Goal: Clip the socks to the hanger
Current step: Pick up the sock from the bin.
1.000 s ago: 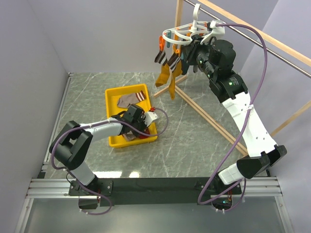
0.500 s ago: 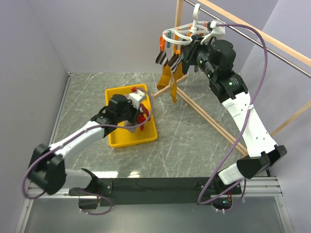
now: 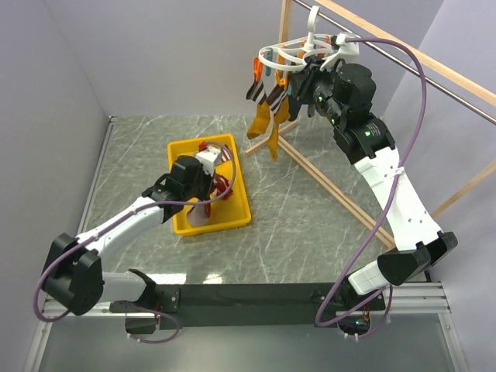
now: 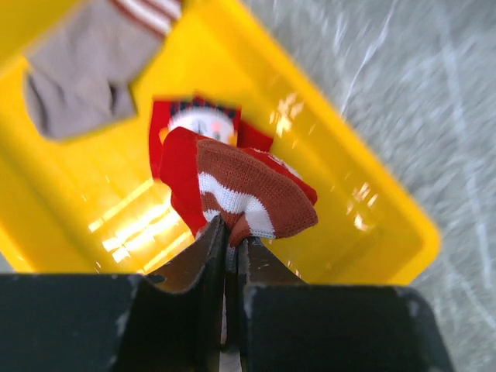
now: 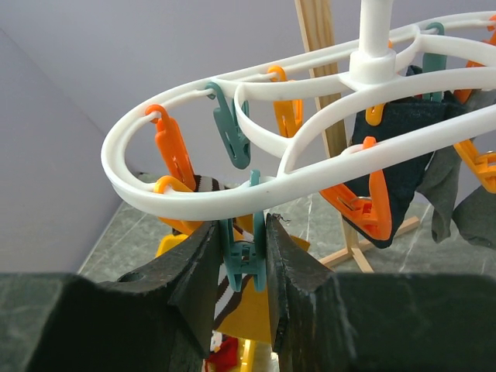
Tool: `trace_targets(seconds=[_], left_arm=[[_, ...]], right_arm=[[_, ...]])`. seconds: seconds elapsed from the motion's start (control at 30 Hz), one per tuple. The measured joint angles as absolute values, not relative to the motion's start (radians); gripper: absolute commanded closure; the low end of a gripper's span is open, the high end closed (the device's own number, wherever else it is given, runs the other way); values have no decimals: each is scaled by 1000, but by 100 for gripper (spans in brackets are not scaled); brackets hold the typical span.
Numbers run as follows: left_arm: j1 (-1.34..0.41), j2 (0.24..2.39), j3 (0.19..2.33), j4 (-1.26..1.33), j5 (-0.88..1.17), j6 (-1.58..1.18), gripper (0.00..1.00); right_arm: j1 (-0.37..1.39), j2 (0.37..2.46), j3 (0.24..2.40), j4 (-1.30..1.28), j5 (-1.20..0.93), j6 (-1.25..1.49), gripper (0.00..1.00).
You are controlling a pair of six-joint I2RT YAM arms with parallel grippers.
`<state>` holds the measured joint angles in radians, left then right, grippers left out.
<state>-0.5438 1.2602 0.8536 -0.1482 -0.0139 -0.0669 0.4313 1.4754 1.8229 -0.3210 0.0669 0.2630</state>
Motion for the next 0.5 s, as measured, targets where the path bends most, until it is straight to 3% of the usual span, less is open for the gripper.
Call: trace_targets(seconds=[0.33, 0.5], left_arm=[[-540, 1522, 821, -163, 80, -68, 99], [-514, 1573, 821, -154, 130, -76, 84]], right_arm=[[431, 1470, 1795, -316, 68, 268, 100], [431, 1470, 1793, -315, 68, 269, 100]])
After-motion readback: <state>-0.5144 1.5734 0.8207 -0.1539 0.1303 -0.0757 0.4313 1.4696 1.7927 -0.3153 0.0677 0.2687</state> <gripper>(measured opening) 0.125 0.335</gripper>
